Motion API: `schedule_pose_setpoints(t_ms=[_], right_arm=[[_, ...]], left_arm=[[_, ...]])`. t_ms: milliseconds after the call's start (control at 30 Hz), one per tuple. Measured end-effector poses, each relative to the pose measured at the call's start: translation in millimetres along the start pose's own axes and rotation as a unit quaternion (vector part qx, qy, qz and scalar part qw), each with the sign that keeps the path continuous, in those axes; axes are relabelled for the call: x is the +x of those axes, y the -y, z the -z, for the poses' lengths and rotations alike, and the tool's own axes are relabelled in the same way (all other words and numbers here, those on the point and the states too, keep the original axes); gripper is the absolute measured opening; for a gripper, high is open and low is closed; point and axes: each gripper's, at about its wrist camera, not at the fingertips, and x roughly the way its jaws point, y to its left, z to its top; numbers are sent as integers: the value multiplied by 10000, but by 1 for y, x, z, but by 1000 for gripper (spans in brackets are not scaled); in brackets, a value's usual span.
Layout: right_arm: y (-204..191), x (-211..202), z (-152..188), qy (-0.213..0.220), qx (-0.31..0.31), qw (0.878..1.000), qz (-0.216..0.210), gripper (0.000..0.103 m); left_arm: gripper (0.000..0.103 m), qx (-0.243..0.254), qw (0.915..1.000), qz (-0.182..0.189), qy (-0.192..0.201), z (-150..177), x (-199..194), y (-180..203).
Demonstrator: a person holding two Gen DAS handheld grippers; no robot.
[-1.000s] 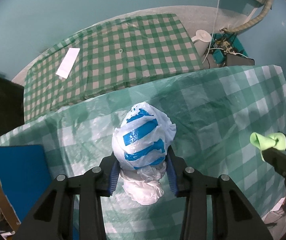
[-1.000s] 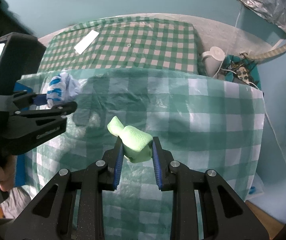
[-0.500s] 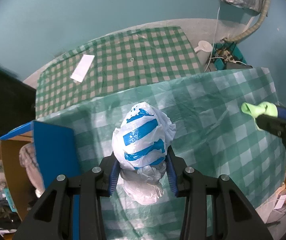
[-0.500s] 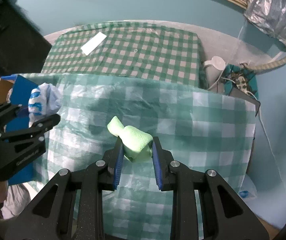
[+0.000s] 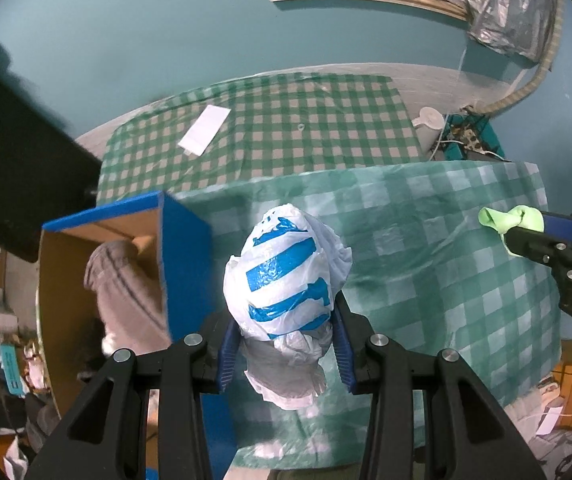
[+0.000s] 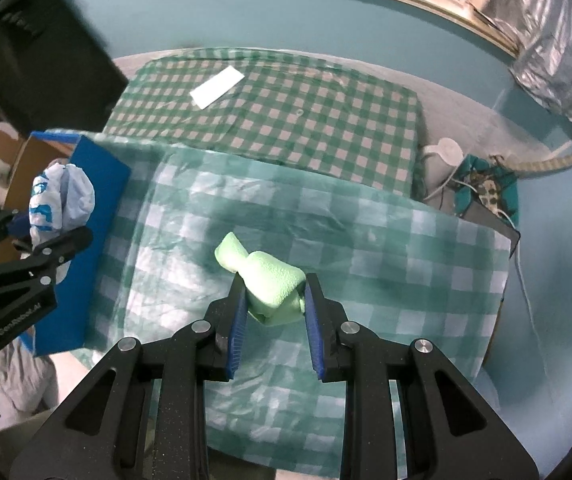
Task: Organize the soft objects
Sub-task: 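Carry the striped bag and green cloth with both tools over the box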
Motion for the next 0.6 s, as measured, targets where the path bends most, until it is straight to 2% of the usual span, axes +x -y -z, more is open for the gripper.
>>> schedule_pose_setpoints(t_ms=[600], right_arm=[[-83, -19, -10, -6, -795, 9967, -170, 25]], left_arm=[[41, -639, 9977, -208, -74, 45, -20, -75]])
